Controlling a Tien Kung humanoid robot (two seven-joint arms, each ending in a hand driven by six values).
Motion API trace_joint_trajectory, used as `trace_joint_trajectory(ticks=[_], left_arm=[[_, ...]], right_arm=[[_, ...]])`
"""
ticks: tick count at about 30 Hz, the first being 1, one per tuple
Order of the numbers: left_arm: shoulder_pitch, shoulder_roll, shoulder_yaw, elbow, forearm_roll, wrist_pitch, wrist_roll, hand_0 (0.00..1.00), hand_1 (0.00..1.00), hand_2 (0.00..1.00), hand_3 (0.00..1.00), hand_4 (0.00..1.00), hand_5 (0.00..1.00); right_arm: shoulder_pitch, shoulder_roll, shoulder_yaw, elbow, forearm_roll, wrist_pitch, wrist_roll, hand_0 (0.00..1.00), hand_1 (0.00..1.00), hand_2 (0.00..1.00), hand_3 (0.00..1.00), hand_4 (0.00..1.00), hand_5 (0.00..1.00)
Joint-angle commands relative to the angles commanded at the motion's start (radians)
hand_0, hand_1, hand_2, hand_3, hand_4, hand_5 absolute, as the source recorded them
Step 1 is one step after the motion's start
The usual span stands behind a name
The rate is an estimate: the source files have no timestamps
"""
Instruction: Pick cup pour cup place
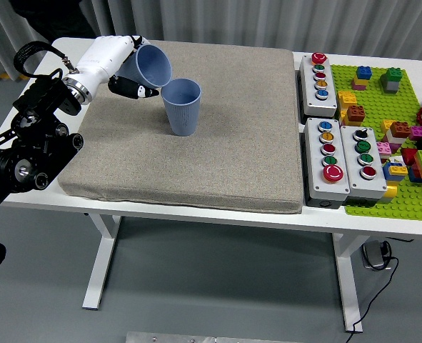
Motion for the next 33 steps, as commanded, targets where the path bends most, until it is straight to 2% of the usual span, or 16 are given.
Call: trace_joint_trajectory(ticks=[21,33], left_arm=[[-0.041,-0.001,0.047,0.012,0.128,0.003,0.011,0.441,0.513,0.538,0.545,0.841,0.029],[-0.064,0.004,0.064,0.011,0.159,0.006,0.019,0.446,0.513,0.538,0.544,0.841,0.029]], right_arm=[[-0.004,0.000,-0.003,0.000,0.003,0.000,-0.001,0.701,0.711,0.695,0.649,0.130,0.338],[-0.010,0.000,-0.002,0.001,0.001,0.000,-0.002,0.701,0.711,0.695,0.648,0.129,0.336]])
